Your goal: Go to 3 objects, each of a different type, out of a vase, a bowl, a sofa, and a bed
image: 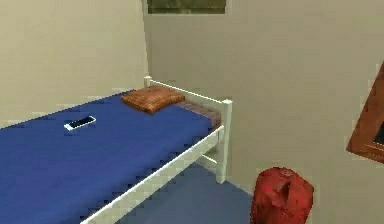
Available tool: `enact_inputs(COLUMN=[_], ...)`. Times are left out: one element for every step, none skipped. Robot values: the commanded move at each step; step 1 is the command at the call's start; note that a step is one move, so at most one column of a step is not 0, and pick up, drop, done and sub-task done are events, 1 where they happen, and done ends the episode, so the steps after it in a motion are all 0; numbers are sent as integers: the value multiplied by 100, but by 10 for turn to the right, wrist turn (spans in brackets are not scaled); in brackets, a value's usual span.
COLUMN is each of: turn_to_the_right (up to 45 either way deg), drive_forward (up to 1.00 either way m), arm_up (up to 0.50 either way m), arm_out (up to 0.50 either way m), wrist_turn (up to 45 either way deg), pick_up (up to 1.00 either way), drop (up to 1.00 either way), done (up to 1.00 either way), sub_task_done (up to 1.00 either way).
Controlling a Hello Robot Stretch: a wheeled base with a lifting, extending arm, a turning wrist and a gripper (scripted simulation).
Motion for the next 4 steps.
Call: enact_inputs(turn_to_the_right=[450,210,30,0], drive_forward=[0,0,0,65], arm_up=[0,0,0,0], arm_out=[0,0,0,0], wrist_turn=[0,0,0,0], pick_up=[0,0,0,0], drop=[0,0,0,0], done=[0,0,0,0], sub_task_done=[0,0,0,0])
